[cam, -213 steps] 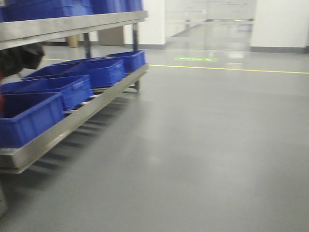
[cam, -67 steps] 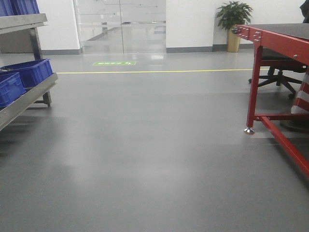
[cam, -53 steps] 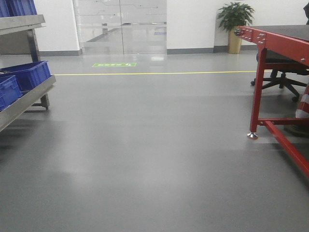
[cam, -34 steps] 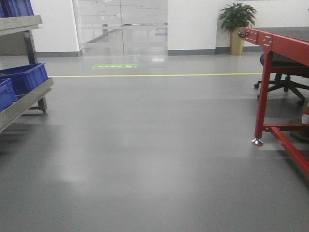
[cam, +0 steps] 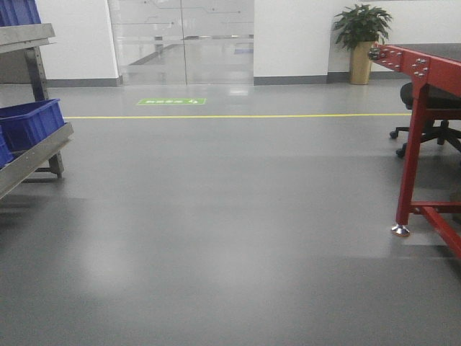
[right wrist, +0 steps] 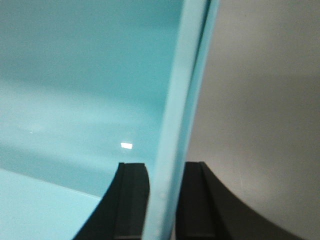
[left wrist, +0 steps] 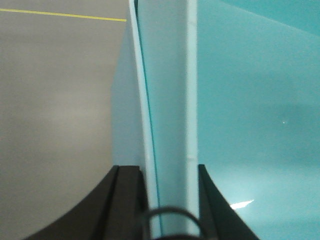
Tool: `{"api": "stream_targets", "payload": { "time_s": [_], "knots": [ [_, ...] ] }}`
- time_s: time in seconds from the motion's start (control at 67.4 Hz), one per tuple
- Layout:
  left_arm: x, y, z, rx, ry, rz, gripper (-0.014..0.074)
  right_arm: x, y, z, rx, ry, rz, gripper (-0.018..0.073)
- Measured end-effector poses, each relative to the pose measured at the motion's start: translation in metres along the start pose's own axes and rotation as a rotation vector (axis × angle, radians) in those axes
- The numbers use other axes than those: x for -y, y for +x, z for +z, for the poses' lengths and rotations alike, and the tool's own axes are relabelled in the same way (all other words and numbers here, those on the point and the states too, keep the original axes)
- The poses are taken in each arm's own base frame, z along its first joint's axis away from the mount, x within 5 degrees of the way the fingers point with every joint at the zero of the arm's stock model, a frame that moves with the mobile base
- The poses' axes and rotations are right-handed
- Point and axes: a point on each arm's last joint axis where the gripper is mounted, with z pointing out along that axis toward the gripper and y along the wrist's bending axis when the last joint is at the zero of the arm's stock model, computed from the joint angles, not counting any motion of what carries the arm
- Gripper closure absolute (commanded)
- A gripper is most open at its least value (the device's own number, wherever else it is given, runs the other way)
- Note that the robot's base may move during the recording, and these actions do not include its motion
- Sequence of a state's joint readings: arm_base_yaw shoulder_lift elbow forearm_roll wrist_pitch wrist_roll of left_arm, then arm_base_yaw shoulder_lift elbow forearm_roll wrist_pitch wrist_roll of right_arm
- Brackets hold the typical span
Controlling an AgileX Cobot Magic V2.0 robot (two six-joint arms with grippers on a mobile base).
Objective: Move two blue bins to right shelf middle
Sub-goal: 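Drive along the aisle toward another roller shelf, bin held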
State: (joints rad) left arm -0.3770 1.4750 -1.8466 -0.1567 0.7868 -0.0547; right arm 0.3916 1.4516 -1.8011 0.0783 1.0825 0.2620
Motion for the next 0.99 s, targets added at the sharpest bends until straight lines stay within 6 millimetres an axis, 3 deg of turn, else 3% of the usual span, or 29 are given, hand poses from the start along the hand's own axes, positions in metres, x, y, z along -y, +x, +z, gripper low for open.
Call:
{"api": "stream_targets", "payload": {
  "time_s": [0.995],
  "knots": [
    [0.0001, 0.0000, 0.0000, 0.000, 0.001, -0.003, 0.0707, 0.0000, 0.0000, 0.0000, 0.000, 0.000, 0.000, 0.0721]
  ]
}}
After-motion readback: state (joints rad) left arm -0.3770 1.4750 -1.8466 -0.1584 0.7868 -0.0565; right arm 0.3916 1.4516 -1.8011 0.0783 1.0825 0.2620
